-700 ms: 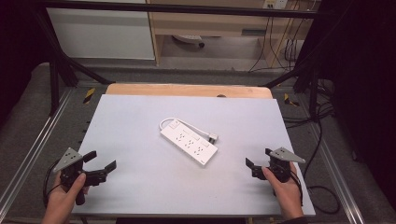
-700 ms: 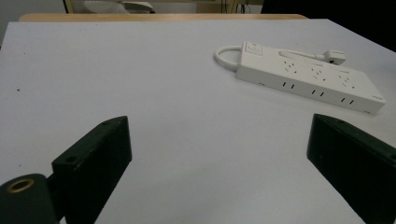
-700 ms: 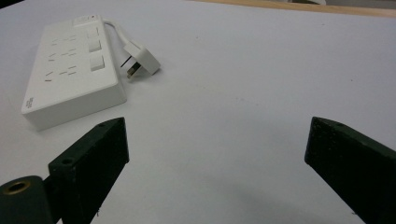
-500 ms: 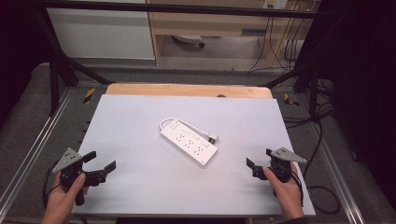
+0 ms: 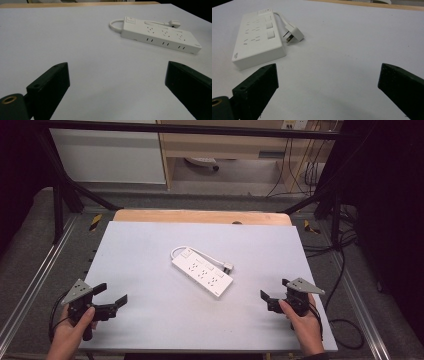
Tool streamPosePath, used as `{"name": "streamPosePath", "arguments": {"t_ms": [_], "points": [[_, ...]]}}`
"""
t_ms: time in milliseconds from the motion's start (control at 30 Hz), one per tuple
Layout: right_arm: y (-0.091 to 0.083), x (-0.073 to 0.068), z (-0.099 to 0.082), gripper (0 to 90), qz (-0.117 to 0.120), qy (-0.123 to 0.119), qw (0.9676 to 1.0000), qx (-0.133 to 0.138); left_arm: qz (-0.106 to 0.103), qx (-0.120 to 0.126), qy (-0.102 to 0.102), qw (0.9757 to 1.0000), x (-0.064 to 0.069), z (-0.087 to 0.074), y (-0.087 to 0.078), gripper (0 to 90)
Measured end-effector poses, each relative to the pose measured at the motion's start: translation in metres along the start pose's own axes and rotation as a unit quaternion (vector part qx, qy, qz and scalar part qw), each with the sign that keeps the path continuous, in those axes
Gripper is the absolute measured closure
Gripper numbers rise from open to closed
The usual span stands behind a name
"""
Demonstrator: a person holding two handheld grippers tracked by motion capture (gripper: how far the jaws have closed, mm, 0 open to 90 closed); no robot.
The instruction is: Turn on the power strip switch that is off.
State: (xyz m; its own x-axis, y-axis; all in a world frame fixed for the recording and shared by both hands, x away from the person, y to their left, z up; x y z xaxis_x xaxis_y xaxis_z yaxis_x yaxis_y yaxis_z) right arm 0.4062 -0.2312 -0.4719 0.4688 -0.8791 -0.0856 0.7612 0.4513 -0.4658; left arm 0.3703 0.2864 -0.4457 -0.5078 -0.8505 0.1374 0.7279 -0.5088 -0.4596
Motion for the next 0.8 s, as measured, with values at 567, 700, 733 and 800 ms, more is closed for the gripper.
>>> {"name": "streamPosePath", "arguments": {"t_ms": [567, 700, 733, 800], "points": [[-0.009, -0.017, 0.013, 4.4, 0.016, 0.009, 0.9998, 0.009, 0.003, 0.002, 0.003, 1.0, 0.0, 0.001, 0.0, 5.8], [-0.008, -0.02, 0.014, 4.9, 0.017, 0.013, 0.9997, 0.009, 0.005, 0.005, -0.004, 1.0, -0.002, 0.001, -0.001, 5.8], [-0.008, -0.02, 0.015, 5.0, 0.017, 0.017, 0.9997, 0.008, 0.005, 0.004, -0.002, 1.0, -0.002, 0.001, -0.001, 5.8], [-0.008, -0.022, 0.015, 5.1, 0.018, 0.015, 0.9997, 0.002, 0.003, 0.003, 0.0, 1.0, -0.001, 0.001, -0.001, 5.8]]}}
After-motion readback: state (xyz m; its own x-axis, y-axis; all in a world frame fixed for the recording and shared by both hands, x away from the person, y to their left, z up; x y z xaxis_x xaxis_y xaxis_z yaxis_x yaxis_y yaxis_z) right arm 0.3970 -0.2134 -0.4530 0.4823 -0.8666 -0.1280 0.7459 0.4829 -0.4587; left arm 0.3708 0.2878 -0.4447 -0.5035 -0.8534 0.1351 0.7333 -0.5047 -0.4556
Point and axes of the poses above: each handheld gripper's, and its own axes: y roughly forward along the jaws, z roughly out of its top, x roughly to its right, the point moved 7 cm from there along y, roughly forward along the jaws, and after that the axes turned 1 degree about -x, right-handed, at the moved point
